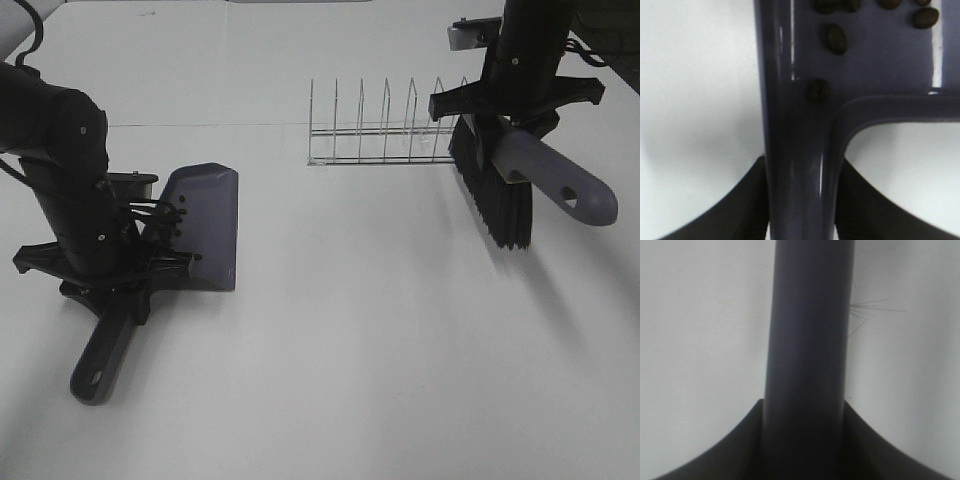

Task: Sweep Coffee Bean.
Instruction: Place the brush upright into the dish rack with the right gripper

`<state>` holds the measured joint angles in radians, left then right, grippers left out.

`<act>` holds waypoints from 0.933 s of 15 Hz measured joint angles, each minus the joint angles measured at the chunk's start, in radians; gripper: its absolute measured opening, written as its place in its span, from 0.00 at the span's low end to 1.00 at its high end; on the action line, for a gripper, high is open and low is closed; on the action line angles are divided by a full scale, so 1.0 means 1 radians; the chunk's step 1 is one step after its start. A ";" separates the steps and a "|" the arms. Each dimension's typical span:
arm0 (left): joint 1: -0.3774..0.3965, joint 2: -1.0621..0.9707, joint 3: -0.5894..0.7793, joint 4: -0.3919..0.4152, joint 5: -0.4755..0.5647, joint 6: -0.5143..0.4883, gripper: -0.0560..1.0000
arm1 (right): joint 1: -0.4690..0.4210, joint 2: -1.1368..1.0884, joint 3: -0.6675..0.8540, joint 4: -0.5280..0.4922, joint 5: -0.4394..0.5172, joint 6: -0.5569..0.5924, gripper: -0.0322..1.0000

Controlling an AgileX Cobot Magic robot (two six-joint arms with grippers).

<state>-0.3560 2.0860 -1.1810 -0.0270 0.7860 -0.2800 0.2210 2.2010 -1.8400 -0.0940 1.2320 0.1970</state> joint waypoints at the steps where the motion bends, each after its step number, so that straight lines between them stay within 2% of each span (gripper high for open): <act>1: 0.000 0.000 0.000 0.000 0.000 0.000 0.38 | 0.000 0.014 -0.013 0.000 -0.008 0.004 0.33; 4: 0.000 0.000 0.000 0.000 0.000 0.000 0.38 | 0.000 0.044 -0.073 0.000 -0.021 0.005 0.33; 8: 0.000 0.000 0.000 0.000 0.000 0.000 0.38 | 0.000 0.149 -0.234 -0.019 -0.014 0.006 0.33; 14: 0.000 0.000 0.000 0.000 0.000 0.000 0.38 | -0.007 0.232 -0.327 -0.038 -0.010 0.006 0.33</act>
<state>-0.3560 2.0860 -1.1810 -0.0270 0.7860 -0.2800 0.2140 2.4330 -2.1670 -0.1320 1.2220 0.2030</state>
